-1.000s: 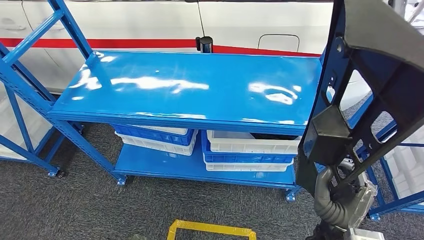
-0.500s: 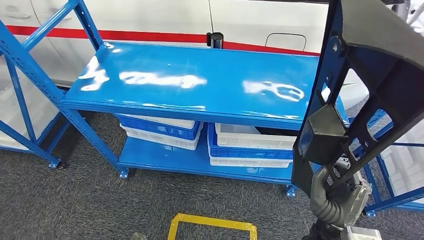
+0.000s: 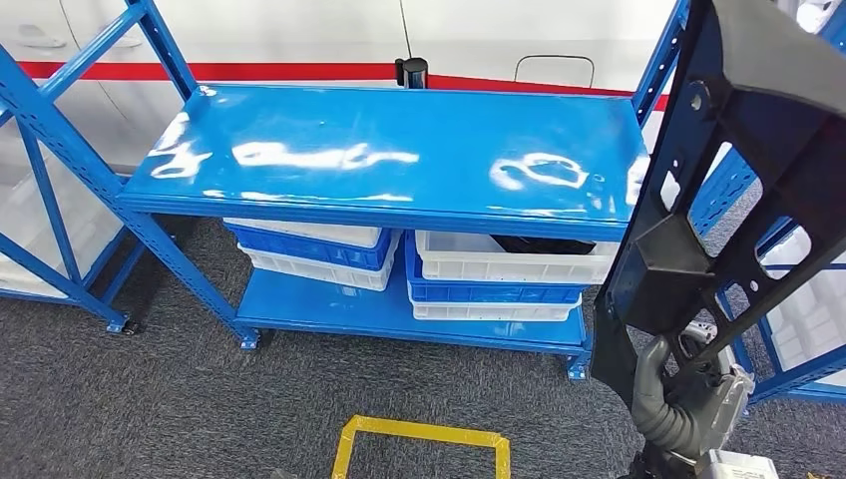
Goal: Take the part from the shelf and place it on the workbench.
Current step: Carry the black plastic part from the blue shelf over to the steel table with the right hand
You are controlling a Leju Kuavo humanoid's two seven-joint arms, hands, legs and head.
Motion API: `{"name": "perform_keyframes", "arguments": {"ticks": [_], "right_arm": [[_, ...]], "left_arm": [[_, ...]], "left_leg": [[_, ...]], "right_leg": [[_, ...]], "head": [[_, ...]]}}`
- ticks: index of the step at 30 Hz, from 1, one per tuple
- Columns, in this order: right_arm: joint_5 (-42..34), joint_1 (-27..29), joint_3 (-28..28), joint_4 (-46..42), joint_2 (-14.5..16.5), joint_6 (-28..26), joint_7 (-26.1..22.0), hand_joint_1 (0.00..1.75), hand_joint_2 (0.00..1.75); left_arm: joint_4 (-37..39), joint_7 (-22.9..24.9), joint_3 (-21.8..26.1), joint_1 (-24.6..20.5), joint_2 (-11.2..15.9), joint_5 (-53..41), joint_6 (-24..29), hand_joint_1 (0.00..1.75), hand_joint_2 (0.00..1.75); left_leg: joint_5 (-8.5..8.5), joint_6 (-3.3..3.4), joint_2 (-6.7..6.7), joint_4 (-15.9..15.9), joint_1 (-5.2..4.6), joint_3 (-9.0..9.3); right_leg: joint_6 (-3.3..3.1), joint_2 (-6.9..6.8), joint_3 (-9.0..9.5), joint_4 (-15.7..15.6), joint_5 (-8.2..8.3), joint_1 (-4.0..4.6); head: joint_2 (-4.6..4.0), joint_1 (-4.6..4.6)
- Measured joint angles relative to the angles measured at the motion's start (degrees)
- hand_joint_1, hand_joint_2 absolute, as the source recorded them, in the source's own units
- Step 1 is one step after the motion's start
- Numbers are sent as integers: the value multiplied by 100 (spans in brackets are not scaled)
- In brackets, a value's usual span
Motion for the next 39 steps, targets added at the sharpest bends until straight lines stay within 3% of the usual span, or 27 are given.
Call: {"name": "perform_keyframes", "arguments": {"ticks": [1,2,4,6,8,10,12,14,15,16,17,19,21,24,25,27,29,30,31,32,34,36,39], "right_arm": [[-15,35,-22,0,-17,-10,-9,175,175],[-26,67,-41,-1,-32,-23,-15,175,175],[-37,118,-68,-7,-54,-49,-23,175,175],[-34,145,-76,-26,-67,-73,-29,175,175],[-21,179,-73,-55,-73,-85,-35,175,175],[6,216,-64,-85,-80,-90,-39,175,175],[39,232,-42,-104,-95,-93,-43,175,175],[62,246,-10,-109,-109,-102,-38,175,175],[68,252,8,-108,-115,-112,-27,175,175],[72,253,28,-108,-119,-124,-14,175,175],[75,247,52,-108,-121,-134,-2,175,175],[77,206,105,-107,-121,-143,21,175,175],[34,143,150,-109,-124,-126,51,175,175],[-74,48,190,-113,-140,-43,73,175,175],[-88,24,199,-117,-146,-21,75,175,175],[-95,-3,209,-125,-150,4,75,175,175],[-101,-11,210,-127,-152,18,79,175,175],[-103,-11,210,-127,-153,24,81,175,175],[-103,-11,210,-127,-153,33,83,175,175],[-103,-11,211,-127,-153,47,85,175,175],[-102,-18,212,-127,-151,75,90,175,175],[-99,-39,212,-128,-150,112,95,175,175],[-88,-67,212,-134,-145,185,107,175,175]], "left_arm": [[0,3,-1,2,2,-4,-7,0,175],[0,6,-2,3,4,-8,-15,0,175],[0,7,-3,-2,11,-13,-38,0,175],[0,-8,-5,-6,19,-9,-56,0,175],[1,-30,-5,-1,22,-1,-62,0,175],[1,-46,-4,-2,22,5,-67,0,175],[1,-55,-4,-10,20,11,-70,0,175],[2,-54,-4,-8,20,16,-70,0,175],[2,-51,-4,-4,20,17,-70,0,175],[2,-48,-4,-2,20,18,-69,0,175],[2,-44,-4,-2,19,19,-68,0,175],[2,2,-2,-7,21,56,-39,0,175],[2,145,33,-23,99,196,-33,0,175],[-6,297,172,-33,453,426,-380,0,175],[-8,310,217,-32,589,458,-497,0,175],[-10,319,283,-29,803,483,-595,0,175],[-13,319,320,-31,923,484,-618,0,175],[-14,319,331,-31,956,484,-619,0,175],[-15,318,341,-31,975,484,-619,0,175],[-15,318,352,-30,984,480,-619,0,175],[-15,318,377,-39,993,476,-618,0,175],[-17,318,395,-58,1015,475,-616,0,175],[-22,328,411,-76,1059,477,-613,0,175]], "left_leg": [[65,6,0,-18,5,76],[218,26,-1,-261,7,259],[518,98,-9,-1079,-3,769],[610,158,-15,-1588,-36,1048],[626,204,-13,-1660,-75,1041],[718,275,10,-1736,-66,1013],[812,337,36,-1799,-43,957],[871,361,48,-1796,-50,865],[901,358,55,-1790,-53,822],[928,348,58,-1781,-52,781],[949,333,58,-1764,-46,743],[974,294,57,-1695,-40,665],[997,235,54,-1625,-53,596],[1043,127,37,-1577,-44,523],[979,91,28,-1519,-27,484],[595,24,11,-1102,-1,318],[122,-25,6,-338,3,59],[9,-33,6,-44,5,-17],[9,-27,6,60,7,1],[111,-8,6,-74,8,133],[419,70,-6,-861,1,651],[569,142,-15,-1538,-24,1059],[629,222,-4,-1738,-69,1111]], "right_leg": [[5,0,-18,3,15,8],[10,1,-25,6,23,15],[30,4,-26,11,36,34],[84,6,-45,14,69,42],[161,7,-75,5,118,32],[197,7,-154,97,46,34],[162,7,-382,583,-276,43],[139,8,-665,1326,-637,39],[163,8,-726,1556,-717,33],[211,8,-674,1564,-698,26],[272,7,-505,1338,-596,15],[361,8,26,501,-344,-16],[335,33,277,19,-219,-4],[191,60,152,-13,-180,7],[137,59,132,-8,-148,-5],[37,46,82,-11,-70,-21],[-6,30,9,-4,2,-2],[-9,22,-31,-2,32,8],[-7,18,-65,0,58,17],[-2,16,-89,1,80,26],[14,18,-111,1,114,45],[57,18,-130,4,155,70],[168,14,-169,-1,224,72]], "head": [[0,0],[0,0],[0,3],[0,3],[0,1],[0,5],[0,26],[0,46],[0,48],[0,51],[0,52],[0,56],[0,50],[0,44],[0,39],[0,33],[0,27],[0,27],[0,27],[0,27],[0,29],[0,34],[0,27]]}}
